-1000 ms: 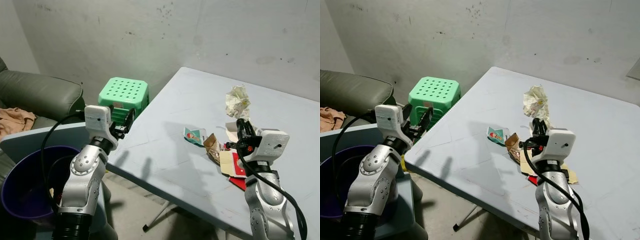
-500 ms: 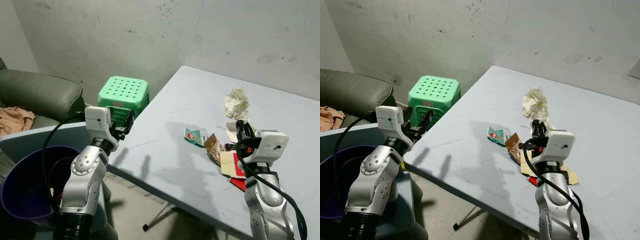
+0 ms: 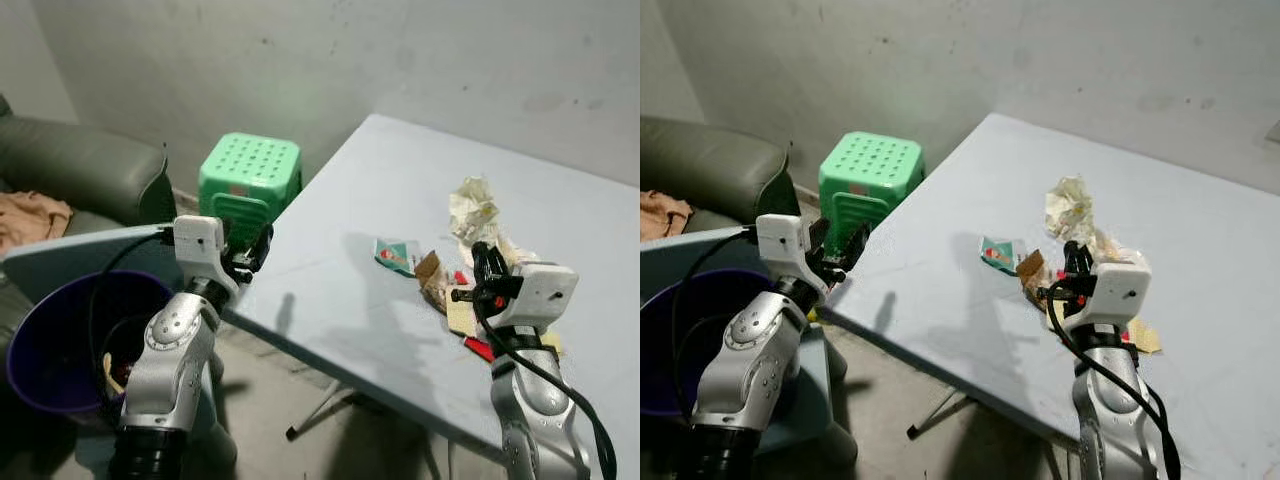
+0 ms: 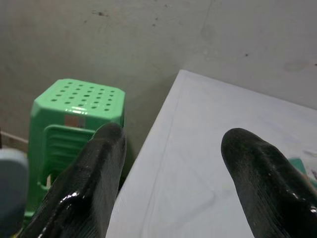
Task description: Picking trash to rubbish bin
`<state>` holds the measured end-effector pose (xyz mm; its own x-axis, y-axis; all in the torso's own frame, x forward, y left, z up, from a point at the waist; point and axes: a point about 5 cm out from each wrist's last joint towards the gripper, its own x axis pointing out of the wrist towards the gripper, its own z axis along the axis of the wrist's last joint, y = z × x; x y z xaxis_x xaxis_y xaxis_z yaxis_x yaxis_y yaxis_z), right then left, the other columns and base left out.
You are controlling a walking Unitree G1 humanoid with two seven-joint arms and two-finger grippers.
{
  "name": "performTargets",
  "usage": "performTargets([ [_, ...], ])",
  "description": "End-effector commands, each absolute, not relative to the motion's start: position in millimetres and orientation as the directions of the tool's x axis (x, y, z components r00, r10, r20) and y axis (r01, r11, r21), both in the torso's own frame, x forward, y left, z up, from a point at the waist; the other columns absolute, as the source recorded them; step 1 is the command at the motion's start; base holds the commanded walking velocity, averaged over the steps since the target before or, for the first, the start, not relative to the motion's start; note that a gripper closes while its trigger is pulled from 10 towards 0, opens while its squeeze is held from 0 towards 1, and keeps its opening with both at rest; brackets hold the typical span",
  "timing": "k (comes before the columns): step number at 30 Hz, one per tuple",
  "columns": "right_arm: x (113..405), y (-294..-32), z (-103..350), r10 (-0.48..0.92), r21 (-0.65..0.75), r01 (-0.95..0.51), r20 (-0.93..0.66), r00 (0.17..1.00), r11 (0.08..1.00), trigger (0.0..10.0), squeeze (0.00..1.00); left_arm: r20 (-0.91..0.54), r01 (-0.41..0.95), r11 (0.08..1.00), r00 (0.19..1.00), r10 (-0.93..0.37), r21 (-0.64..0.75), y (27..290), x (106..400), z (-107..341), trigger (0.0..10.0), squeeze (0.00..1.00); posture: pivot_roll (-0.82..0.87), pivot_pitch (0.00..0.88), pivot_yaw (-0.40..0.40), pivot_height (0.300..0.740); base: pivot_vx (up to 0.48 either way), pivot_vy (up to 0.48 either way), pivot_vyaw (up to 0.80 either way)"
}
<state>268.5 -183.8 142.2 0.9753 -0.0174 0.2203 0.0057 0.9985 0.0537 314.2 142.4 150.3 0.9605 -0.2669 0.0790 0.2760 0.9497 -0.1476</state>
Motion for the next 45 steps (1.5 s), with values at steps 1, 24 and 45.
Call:
performTargets([
  [1, 265.8, -185.7, 144.6, -0.016, 0.049, 0.005, 0.225, 0.974, 0.999, 10.0, 0.0, 0.082, 0.278, 0.948, 0.96, -0.268, -0.156, 141.0, 312.4, 152.2, 10.0, 0.0, -0.07, 0.009, -0.078, 0.74, -0.382, 0.0, 0.0],
  [24, 261.2, -186.9, 141.8, -0.011, 0.052, 0.0, 0.208, 0.978, 0.999, 10.0, 0.0, 0.091, 0.269, 0.947, 0.962, -0.256, -0.177, 140.5, 311.4, 152.0, 10.0, 0.0, -0.08, 0.009, -0.078, 0.74, -0.113, 0.0, 0.0],
  [45, 229.1, -197.9, 28.1, 0.108, 0.02, -0.106, -0.212, 0.971, 0.994, 10.0, 0.0, -0.1, 0.29, 0.953, 0.949, -0.299, -0.091, 147.5, 275.9, 52.8, 10.0, 0.0, -0.08, 0.023, -0.07, 0.74, 0.0, 0.0, 0.0],
])
